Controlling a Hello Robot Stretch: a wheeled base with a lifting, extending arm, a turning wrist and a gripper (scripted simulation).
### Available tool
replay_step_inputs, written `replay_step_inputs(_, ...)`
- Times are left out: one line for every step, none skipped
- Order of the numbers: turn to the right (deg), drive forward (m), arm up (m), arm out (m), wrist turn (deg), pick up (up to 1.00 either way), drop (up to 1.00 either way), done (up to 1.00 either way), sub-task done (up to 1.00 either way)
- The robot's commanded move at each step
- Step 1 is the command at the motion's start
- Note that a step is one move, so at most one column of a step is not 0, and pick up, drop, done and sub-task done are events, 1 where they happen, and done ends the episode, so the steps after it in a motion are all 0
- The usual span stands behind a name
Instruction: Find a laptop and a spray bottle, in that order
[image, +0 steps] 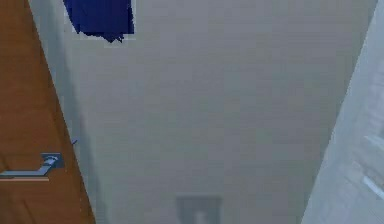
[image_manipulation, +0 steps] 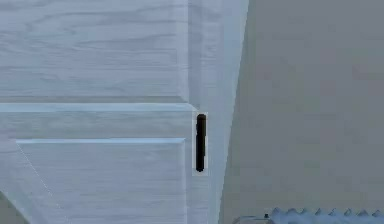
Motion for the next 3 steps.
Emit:
replay_step_inputs(-45.0,0.00,0.00,0.00,0.0,0.00,0.00,0.00,0.00)
replay_step_inputs(-18.0,0.00,0.00,0.00,0.0,0.00,0.00,0.00,0.00)
replay_step_inputs(0.0,0.45,0.00,0.00,0.0,0.00,0.00,0.00,0.00)
